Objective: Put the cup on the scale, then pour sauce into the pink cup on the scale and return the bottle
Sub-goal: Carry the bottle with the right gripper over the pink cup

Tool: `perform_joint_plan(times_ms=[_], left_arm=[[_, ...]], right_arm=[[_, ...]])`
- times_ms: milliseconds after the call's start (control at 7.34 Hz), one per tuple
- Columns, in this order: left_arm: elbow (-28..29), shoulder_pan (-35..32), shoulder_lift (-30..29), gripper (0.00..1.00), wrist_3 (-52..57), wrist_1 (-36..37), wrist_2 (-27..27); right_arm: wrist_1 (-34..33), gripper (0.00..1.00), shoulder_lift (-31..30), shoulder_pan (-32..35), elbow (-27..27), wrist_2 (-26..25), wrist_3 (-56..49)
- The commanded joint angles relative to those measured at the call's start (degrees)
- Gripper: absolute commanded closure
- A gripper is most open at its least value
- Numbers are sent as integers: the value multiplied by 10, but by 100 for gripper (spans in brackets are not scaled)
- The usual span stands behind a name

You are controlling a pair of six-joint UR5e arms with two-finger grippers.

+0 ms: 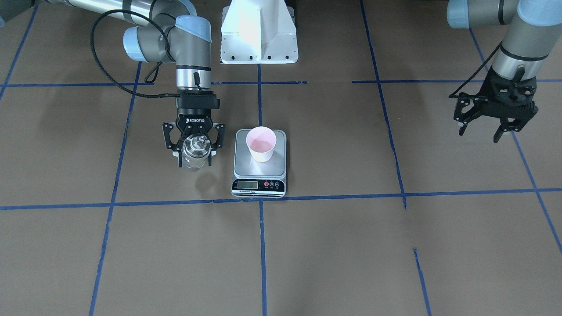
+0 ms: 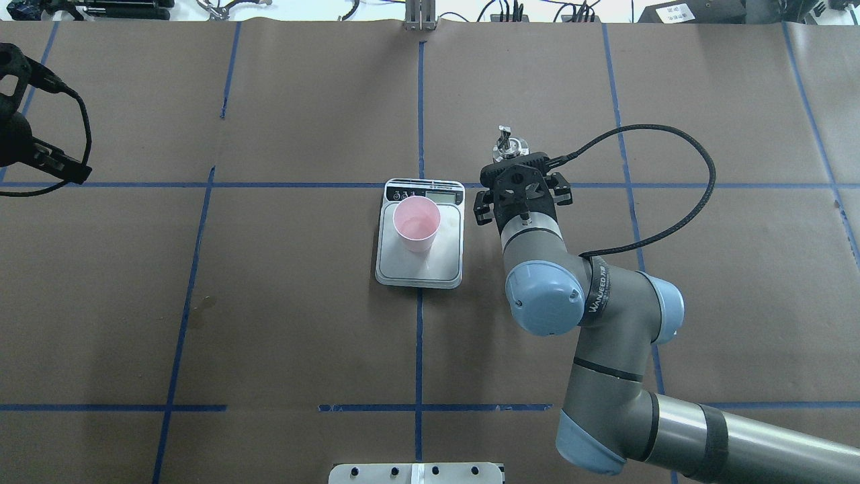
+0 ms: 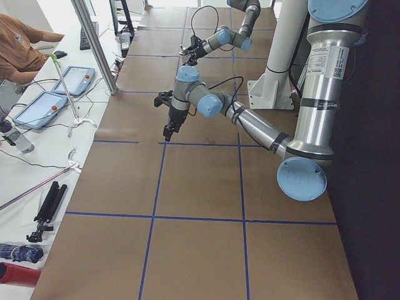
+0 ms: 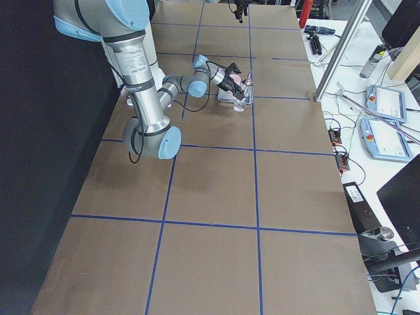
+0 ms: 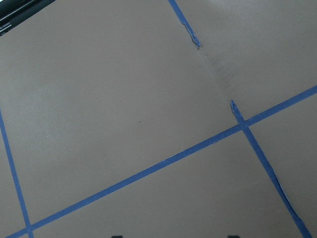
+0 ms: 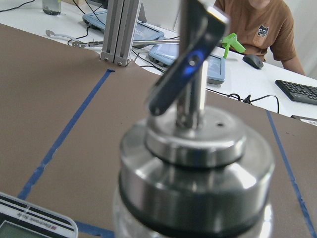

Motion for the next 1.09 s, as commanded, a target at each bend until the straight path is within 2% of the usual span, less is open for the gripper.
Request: perform_joint_plan(times_ms=[0,409,681,953], left_arm=[[2,1,-1,23,-1,-1,0],[3,1,-2,23,-1,-2,0],[4,1,-2,23,-1,-2,0],[4,1,-2,23,-1,-2,0]], right_arm=[[-75,100,26,3,-6,-27,-1],[-97,100,36,0,12,-38,-17],[-101,100,29,-17,11,-99,-151],[-111,100,36,-29,9,-102,-215]])
